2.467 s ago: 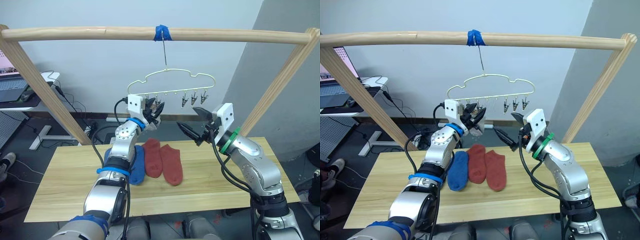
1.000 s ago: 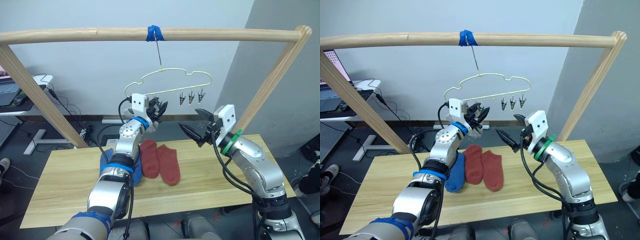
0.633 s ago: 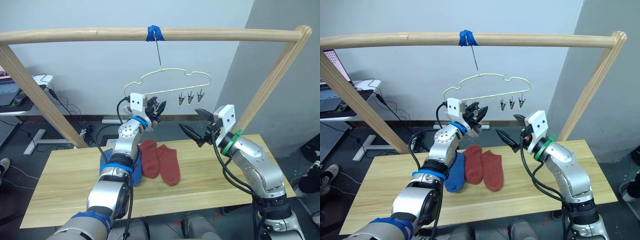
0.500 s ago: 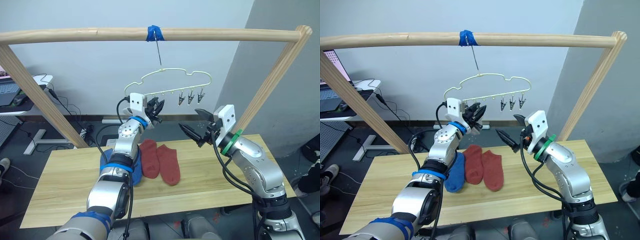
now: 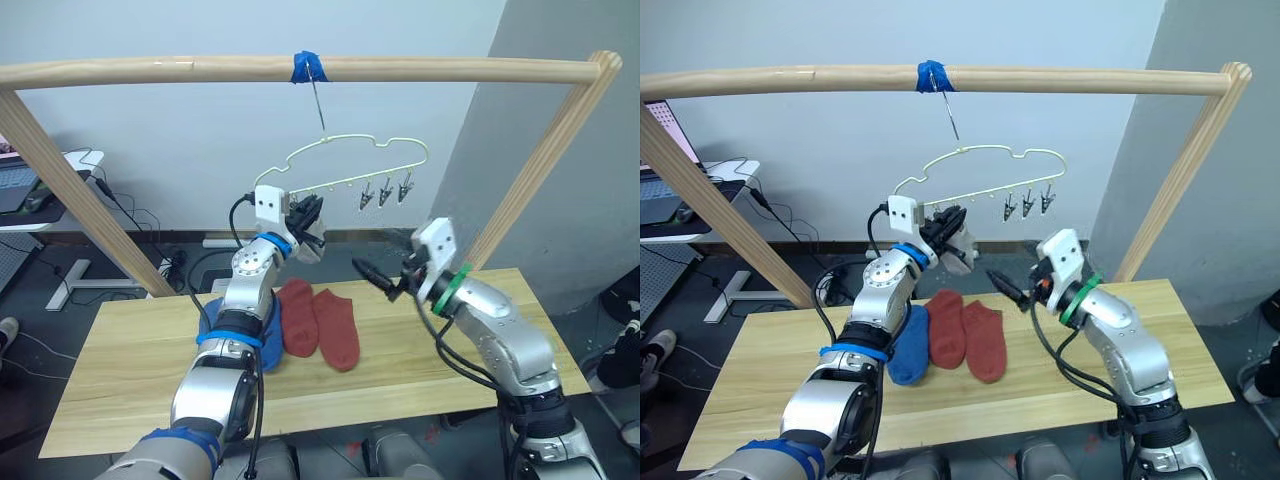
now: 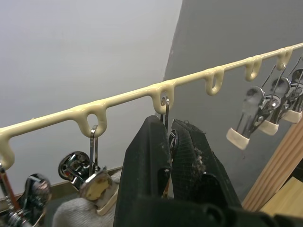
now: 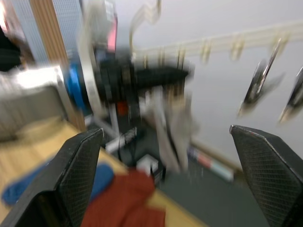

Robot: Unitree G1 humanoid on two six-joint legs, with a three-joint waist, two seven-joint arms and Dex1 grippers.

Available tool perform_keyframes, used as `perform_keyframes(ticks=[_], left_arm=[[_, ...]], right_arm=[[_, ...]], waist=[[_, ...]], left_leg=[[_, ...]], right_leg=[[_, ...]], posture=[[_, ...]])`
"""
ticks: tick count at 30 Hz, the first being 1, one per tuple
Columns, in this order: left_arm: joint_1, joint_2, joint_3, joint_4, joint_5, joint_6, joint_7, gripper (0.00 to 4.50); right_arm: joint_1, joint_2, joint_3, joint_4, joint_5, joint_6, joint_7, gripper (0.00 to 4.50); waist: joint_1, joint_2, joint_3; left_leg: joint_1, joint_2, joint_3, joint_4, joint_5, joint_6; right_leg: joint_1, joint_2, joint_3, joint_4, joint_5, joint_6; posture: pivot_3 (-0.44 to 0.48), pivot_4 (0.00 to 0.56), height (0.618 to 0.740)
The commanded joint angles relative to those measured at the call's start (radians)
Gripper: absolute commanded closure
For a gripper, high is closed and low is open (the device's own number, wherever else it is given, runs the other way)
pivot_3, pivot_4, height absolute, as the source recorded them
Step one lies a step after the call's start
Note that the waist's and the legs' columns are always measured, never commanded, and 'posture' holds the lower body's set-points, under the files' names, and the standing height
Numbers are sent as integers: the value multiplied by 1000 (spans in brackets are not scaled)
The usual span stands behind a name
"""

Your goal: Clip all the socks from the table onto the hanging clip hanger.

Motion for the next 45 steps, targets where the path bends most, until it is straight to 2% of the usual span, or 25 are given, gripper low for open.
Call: perform_keyframes(ticks=[1, 4, 6, 9, 12, 16, 20, 26, 30, 32, 35, 39, 44, 45], left_arm=[[6, 48, 25, -164, -90, 198, -61, 4384], [30, 98, 43, -290, -179, 420, -110, 4384], [50, 123, 33, -354, -200, 496, -127, 4384], [89, 149, 27, -426, -207, 556, -124, 4384], [118, 152, 31, -485, -215, 596, -112, 4384], [146, 157, 37, -543, -223, 632, -94, 4384], [159, 164, 45, -573, -231, 653, -82, 4384], [171, 169, 50, -597, -243, 676, -76, 4384], [165, 149, 69, -594, -288, 748, -67, 4384], [149, 139, 113, -584, -365, 880, -43, 4384], [102, 123, 219, -563, -505, 1080, 18, 4384], [66, 133, 283, -528, -591, 1216, 46, 4384], [42, 133, 319, -502, -635, 1285, 90, 4384], [21, 115, 356, -473, -663, 1302, 115, 4384]], right_arm=[[-87, 67, 73, 330, -132, -103, -46, 0], [-166, 135, 126, 602, -215, -215, -41, 0], [-201, 171, 134, 723, -243, -268, -37, 0], [-259, 232, 133, 908, -275, -310, -53, 0], [-296, 268, 130, 1043, -307, -356, -62, 0], [-316, 288, 148, 1165, -361, -382, -45, 0], [-315, 278, 146, 1204, -401, -437, -40, 872], [-288, 242, 139, 1178, -419, -470, -5, 3080], [-229, 205, 114, 1072, -404, -495, 2, 4482], [-168, 177, 88, 907, -375, -496, 11, 4482], [-67, 121, 77, 570, -355, -453, 45, 4482], [31, 89, 57, 220, -293, -321, 71, 4482], [66, 73, 53, 57, -273, -232, 65, 4482], [67, 73, 62, 3, -276, -214, 63, 4482]], waist=[[-2, 0, 1], [-3, 0, 2], [1, 1, 2], [8, 1, 3], [28, 1, 3], [50, 2, 4], [58, 2, 4], [60, 2, 4], [63, 2, 4], [67, 2, 5], [71, 4, 8], [66, 4, 10], [69, 4, 10], [70, 4, 11]], left_leg=[[0, 0, 0, 0, 0, 0], [1, 1, 0, 0, 0, 0], [1, 1, -1, -1, 0, 0], [1, 1, -2, -2, 0, 0], [1, 1, -3, -2, 0, 0], [2, 1, -4, -2, 1, 0], [4, 1, -3, -2, 1, 0], [5, 1, -3, -2, 1, 0], [5, 1, -3, -2, 1, 0], [4, 1, -3, -2, 1, 0], [2, 1, -3, -2, 1, 0], [3, 3, -3, -2, 1, 0], [3, 3, -5, -3, 1, 0], [3, 3, -5, -3, 1, 0]], right_leg=[[0, 1, 0, 0, 0, 0], [-1, 1, 1, 2, 0, 0], [-2, 1, 0, 3, 0, 0], [-1, 1, -1, 3, 0, 0], [-1, 1, -2, 3, 0, 0], [-1, 1, -2, 4, 0, -1], [0, 1, -2, 5, 0, 0], [0, 1, -2, 6, 0, 0], [0, 1, -2, 7, 0, 0], [0, 1, -2, 6, -3, 4], [-2, 1, -1, 6, -3, 4], [-2, 3, -1, 7, -3, 5], [-2, 4, -2, 6, -4, 4], [-2, 4, -2, 6, -4, 4]], posture=[[-51, 110, 740], [-29, 115, 740], [-29, 115, 740], [8, 124, 740], [8, 124, 740], [56, 128, 740], [74, 125, 740], [76, 124, 740], [65, 122, 740], [61, 126, 740], [57, 129, 740], [39, 130, 740], [27, 130, 740], [5, 129, 740]])
